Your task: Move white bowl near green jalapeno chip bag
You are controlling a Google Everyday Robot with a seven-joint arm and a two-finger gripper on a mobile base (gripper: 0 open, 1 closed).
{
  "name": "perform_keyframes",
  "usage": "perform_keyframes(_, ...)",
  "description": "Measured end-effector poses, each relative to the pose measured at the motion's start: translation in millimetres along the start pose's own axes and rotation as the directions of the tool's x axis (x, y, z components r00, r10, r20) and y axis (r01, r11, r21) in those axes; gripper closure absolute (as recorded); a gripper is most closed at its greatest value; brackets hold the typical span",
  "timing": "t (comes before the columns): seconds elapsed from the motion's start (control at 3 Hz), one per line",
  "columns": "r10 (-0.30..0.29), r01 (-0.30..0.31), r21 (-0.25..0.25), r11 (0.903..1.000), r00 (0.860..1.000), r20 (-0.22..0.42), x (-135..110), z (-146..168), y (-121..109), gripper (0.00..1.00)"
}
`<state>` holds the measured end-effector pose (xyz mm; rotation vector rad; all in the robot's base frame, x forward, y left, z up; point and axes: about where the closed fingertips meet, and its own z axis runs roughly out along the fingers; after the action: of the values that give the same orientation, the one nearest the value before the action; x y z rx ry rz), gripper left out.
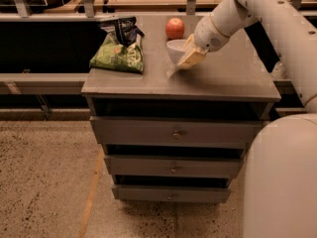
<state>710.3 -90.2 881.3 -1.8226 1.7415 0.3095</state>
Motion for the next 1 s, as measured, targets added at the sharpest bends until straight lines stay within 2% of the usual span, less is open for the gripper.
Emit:
perform_keyframes(0.33,-0.072,0.073,-0.022,0.9971,0.996,0.043,-29.9,17.8,-1.5,0.84)
perform_keyframes(1.0,-0.086,0.090,-0.046,0.9949,0.993,0.086,-47.0,41.2,-1.2,0.37)
